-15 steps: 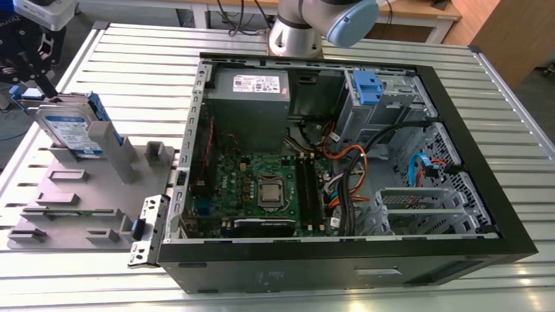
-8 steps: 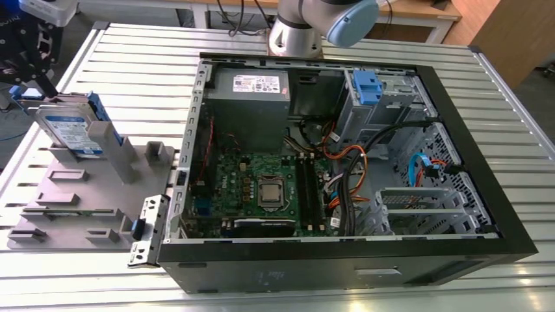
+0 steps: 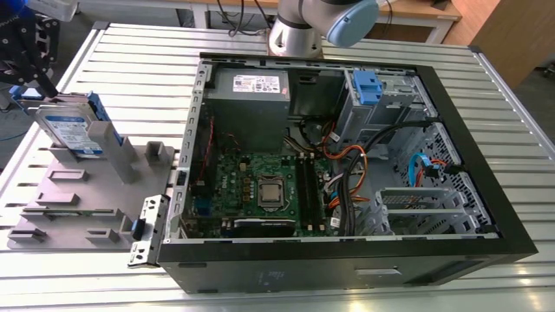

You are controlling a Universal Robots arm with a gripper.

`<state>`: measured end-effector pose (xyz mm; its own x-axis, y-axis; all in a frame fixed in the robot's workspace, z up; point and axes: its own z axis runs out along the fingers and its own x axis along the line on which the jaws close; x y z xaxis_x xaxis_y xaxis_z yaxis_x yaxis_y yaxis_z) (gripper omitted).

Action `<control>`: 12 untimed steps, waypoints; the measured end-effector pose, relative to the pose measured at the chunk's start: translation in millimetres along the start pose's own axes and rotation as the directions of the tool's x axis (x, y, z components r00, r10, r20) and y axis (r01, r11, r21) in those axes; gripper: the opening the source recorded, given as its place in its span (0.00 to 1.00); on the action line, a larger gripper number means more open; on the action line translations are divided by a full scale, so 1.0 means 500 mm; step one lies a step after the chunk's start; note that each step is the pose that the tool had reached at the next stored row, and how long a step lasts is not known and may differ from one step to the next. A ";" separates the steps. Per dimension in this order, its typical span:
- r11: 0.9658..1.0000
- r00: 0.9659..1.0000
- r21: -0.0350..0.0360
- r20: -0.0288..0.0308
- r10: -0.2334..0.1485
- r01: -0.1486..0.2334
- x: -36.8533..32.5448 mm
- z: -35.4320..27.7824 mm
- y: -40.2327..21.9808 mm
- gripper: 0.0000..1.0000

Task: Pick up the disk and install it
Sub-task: 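Pick up the disk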

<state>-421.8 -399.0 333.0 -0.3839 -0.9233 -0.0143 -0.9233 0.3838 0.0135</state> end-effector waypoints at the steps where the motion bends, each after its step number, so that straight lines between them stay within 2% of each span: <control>1: 1.000 1.000 0.000 0.000 -0.017 0.017 0.000 0.000 0.000 0.11; 3: 0.999 0.999 -0.001 -0.001 -0.049 0.049 0.000 0.000 0.000 0.11; 4: 0.993 0.993 -0.002 -0.001 -0.118 0.118 0.000 0.000 0.000 0.11; 5: 0.988 0.988 -0.002 -0.002 -0.157 0.157 0.000 0.000 0.000 0.11; 7: 0.982 0.982 -0.003 -0.002 -0.188 0.188 0.000 0.000 0.000 0.11; 8: 0.980 0.980 -0.003 -0.002 -0.197 0.197 0.000 0.000 0.000 0.11; 12: 0.980 0.980 -0.003 -0.002 -0.198 0.198 0.000 0.000 0.000 0.11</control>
<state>-421.8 -399.0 332.8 -0.1935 -0.9810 -0.0144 -0.9810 0.1933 0.0136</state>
